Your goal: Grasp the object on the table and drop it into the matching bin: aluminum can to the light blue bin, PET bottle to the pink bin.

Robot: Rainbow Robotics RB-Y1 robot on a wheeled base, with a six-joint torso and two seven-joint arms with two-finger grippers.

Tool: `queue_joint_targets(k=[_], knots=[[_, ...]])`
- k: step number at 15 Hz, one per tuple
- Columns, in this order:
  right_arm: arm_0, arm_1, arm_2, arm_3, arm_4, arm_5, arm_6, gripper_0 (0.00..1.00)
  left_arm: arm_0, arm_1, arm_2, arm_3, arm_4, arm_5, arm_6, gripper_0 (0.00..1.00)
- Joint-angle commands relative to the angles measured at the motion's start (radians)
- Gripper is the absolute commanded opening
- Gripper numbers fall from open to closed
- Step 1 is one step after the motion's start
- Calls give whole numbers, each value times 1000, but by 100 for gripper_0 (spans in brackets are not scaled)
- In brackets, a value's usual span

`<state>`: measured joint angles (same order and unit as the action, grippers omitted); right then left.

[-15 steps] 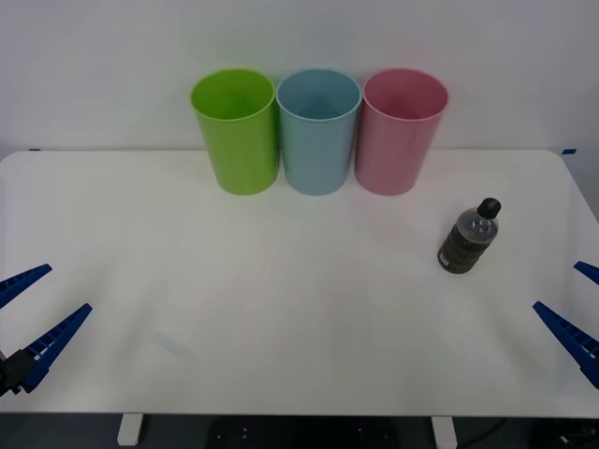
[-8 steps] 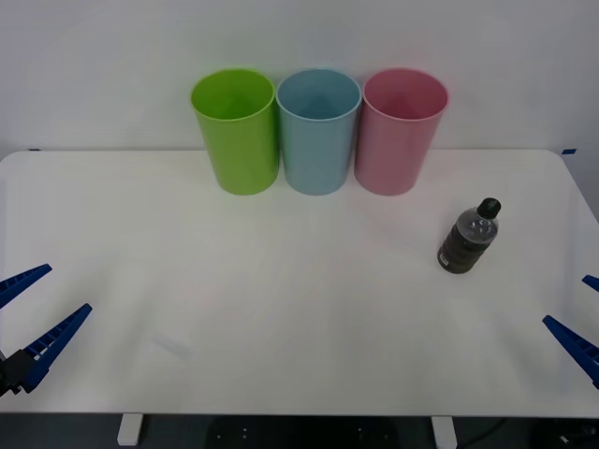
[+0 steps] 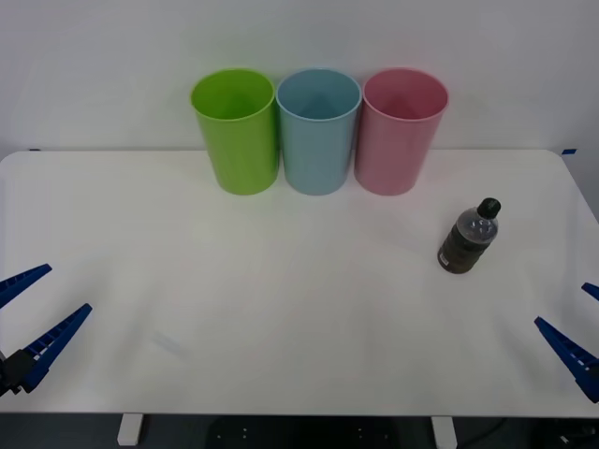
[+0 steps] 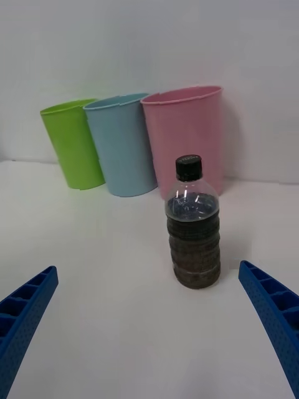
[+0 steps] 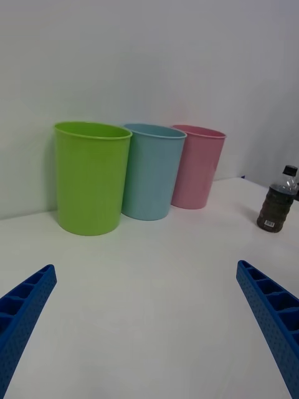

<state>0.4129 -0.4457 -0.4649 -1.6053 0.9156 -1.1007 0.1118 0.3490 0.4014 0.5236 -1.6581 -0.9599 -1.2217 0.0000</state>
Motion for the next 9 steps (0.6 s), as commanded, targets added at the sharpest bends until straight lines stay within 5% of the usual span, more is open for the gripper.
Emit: queue_joint_targets(k=[1, 9], knots=[[4, 1, 42, 22, -30, 91, 115, 100, 0, 0, 0, 0, 0, 0, 0, 100], [1, 12, 166, 39, -136, 291, 259, 100, 0, 0, 0, 0, 0, 0, 0, 100]])
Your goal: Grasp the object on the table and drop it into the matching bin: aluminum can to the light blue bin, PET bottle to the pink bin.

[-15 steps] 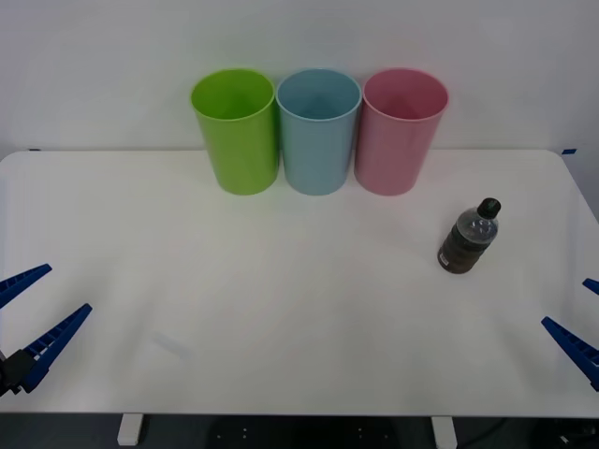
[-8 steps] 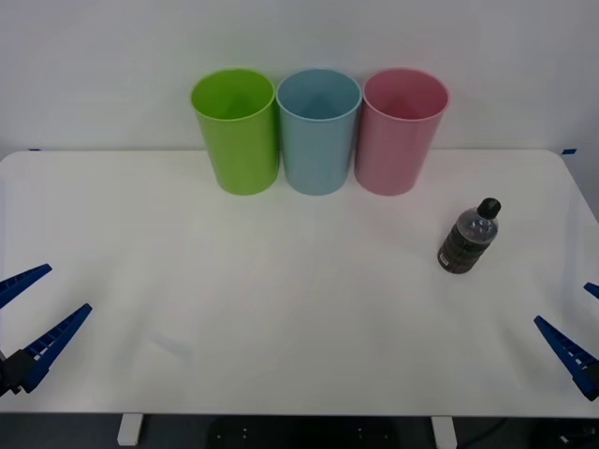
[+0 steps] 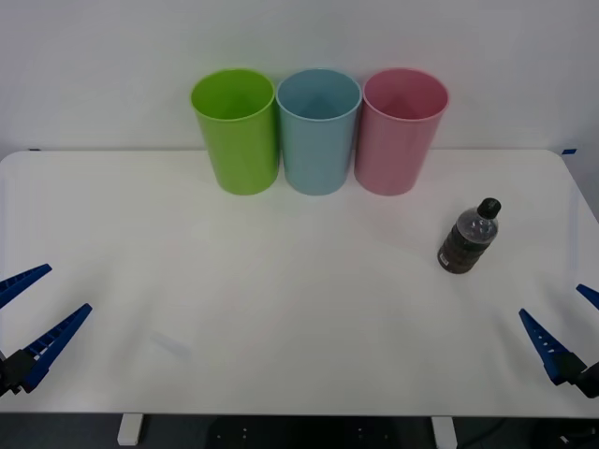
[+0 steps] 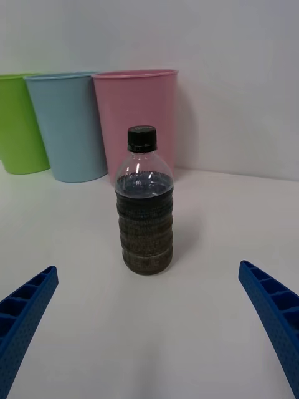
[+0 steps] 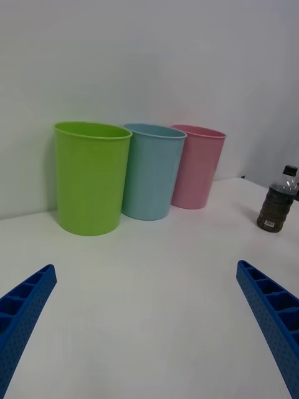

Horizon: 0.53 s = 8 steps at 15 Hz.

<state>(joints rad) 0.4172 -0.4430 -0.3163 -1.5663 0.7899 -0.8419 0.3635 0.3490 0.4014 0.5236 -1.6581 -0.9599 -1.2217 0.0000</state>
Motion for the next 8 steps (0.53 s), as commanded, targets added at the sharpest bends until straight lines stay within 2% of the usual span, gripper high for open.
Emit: queue_joint_targets(k=[1, 8], knots=[[-9, 23, 22, 0, -11, 47, 12, 100, 0, 0, 0, 0, 0, 0, 0, 100], [-74, 98, 72, 0, 42, 175, 35, 100, 0, 0, 0, 0, 0, 0, 0, 100]])
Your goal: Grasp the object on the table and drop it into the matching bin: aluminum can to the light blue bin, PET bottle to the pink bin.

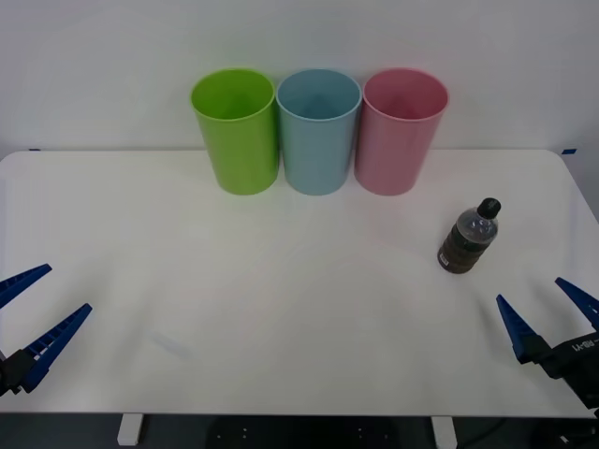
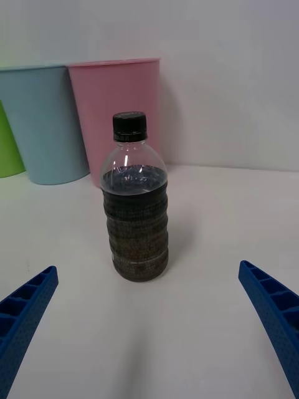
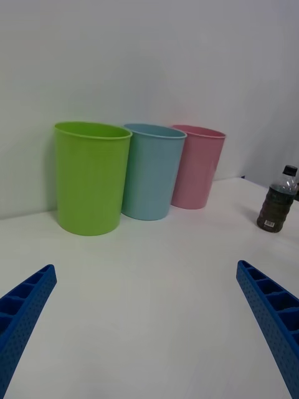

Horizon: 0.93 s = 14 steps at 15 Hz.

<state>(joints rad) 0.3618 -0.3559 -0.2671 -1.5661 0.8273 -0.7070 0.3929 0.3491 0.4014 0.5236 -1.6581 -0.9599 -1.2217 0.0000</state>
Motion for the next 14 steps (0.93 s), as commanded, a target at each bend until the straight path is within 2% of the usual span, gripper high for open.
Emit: queue_joint_targets(k=[1, 7, 14], knots=[[-24, 14, 34, 0, 4, 55, 9, 100, 0, 0, 0, 0, 0, 0, 0, 100], [-77, 25, 98, 1, 16, 153, 30, 100, 0, 0, 0, 0, 0, 0, 0, 100], [-228, 34, 109, 176, 50, 132, 46, 100, 0, 0, 0, 0, 0, 0, 0, 100]])
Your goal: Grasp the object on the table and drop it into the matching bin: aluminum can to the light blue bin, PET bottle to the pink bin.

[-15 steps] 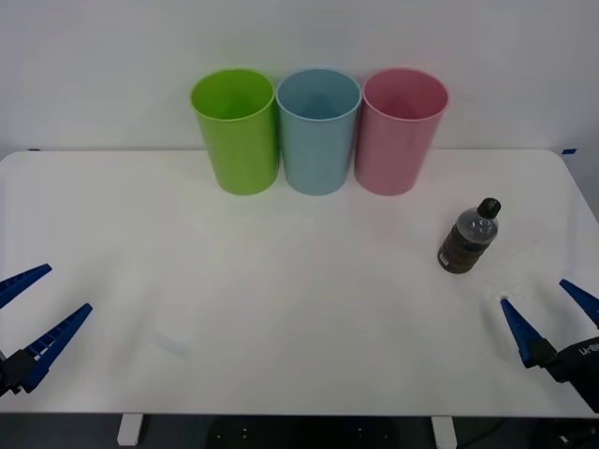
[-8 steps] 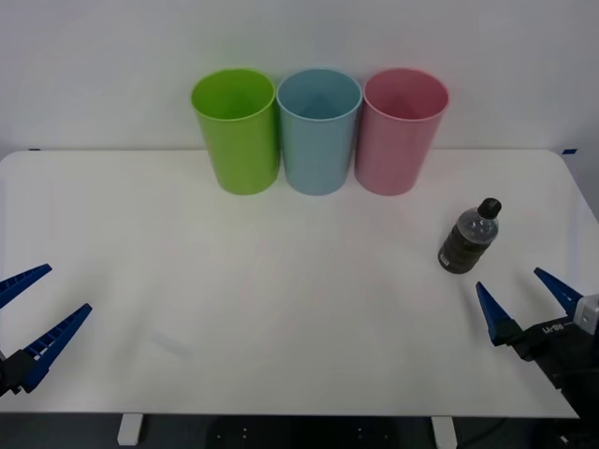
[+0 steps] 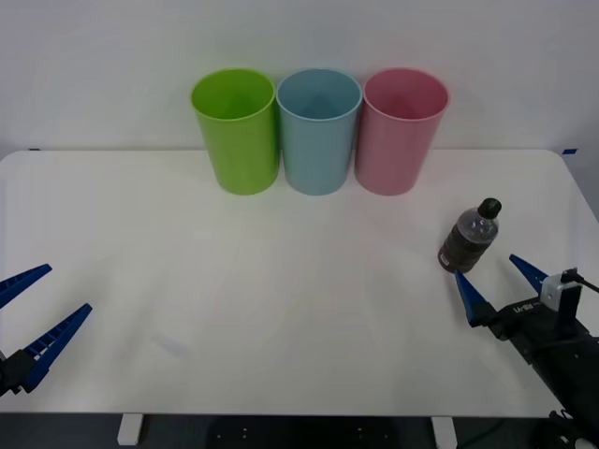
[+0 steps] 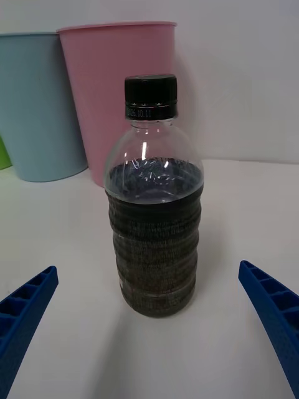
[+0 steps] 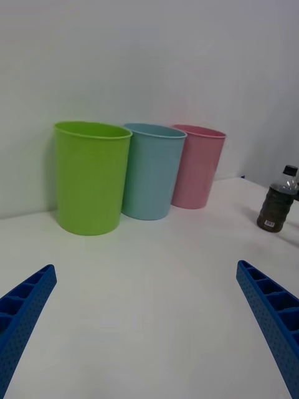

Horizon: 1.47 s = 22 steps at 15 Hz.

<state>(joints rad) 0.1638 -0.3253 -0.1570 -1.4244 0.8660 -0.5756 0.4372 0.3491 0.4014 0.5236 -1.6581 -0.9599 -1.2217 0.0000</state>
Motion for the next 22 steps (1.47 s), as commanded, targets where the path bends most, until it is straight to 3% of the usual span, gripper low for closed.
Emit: queue_joint_targets(k=[1, 15, 22], knots=[[-50, 3, -1, 59, 16, 0, 6, 100, 0, 0, 0, 0, 0, 0, 0, 100], [-280, 29, 17, 275, 56, 62, 31, 100, 0, 0, 0, 0, 0, 0, 0, 100], [-293, 28, 28, 282, 54, 72, 38, 100, 0, 0, 0, 0, 0, 0, 0, 100]])
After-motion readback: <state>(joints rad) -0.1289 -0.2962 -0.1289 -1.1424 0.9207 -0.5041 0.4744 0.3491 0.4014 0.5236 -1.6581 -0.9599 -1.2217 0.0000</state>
